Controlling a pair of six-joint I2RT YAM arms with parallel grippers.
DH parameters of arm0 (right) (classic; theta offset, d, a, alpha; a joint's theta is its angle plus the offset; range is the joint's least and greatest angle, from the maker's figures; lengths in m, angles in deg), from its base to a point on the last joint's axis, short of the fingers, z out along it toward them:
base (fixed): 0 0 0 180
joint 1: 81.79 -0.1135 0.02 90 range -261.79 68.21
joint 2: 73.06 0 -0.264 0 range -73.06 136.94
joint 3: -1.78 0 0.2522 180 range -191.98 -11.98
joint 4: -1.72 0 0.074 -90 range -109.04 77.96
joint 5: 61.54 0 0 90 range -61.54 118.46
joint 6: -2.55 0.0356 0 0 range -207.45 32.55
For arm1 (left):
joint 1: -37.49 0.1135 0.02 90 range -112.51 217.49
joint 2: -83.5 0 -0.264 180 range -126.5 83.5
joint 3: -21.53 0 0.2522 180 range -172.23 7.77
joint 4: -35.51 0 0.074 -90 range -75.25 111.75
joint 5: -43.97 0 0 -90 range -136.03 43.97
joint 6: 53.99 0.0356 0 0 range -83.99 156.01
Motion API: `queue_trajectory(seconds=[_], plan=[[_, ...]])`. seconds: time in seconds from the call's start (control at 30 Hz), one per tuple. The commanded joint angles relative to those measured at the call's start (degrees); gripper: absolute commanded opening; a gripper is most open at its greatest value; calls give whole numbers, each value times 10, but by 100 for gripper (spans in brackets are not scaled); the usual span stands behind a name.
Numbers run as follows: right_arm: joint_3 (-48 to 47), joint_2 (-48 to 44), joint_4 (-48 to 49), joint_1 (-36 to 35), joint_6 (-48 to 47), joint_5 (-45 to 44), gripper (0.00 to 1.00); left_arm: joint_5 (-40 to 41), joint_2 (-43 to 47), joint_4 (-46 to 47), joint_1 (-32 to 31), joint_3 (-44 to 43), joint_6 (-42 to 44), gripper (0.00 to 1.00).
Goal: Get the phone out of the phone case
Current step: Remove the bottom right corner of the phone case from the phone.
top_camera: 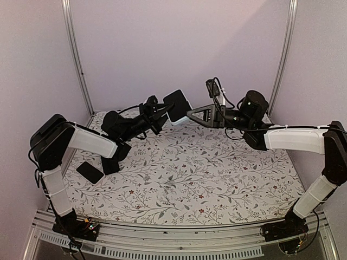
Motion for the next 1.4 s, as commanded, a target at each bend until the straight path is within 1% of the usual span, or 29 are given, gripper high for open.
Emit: queue_trajectory(seconds=[0.0, 0.07, 0.1, 0.23, 0.3, 0.4, 0.5, 0.63, 0.8, 0.93, 1.1, 1.27, 1.37], plan=[[-27, -13, 48, -5, -37, 17, 38, -6, 3, 154, -11, -11, -37, 0], [-23, -18, 48, -4, -30, 11, 45, -5, 7, 152, -8, -4, -31, 0], [-21, -20, 48, -3, -27, 6, 46, -3, 7, 153, -7, 0, -29, 0], [-3, -31, 45, 9, 2, -8, 47, -2, 13, 151, -5, 5, -20, 0], [3, -32, 45, 13, 23, -11, 44, -3, 15, 148, -5, 4, -13, 0], [6, -28, 52, 13, 50, -9, 36, -2, 16, 148, -4, 2, -9, 0], [12, -28, 64, 13, 67, -8, 33, 1, 15, 153, -4, 2, -7, 0], [20, -35, 64, 13, 70, -12, 27, 1, 11, 154, -5, -4, -5, 0], [19, -34, 69, 11, 71, -11, 15, 2, 11, 154, -6, -12, -7, 0], [2, -26, 100, 6, 72, -6, 9, 7, 4, 159, -13, -25, -13, 0], [-46, 3, 131, -5, 70, 8, 6, 13, -7, 162, -24, -48, -26, 0], [-65, 23, 187, -5, 92, 18, 6, 14, -9, 163, -30, -64, -32, 0], [-74, 28, 189, -5, 95, 15, 5, 15, -9, 167, -33, -64, -34, 0]])
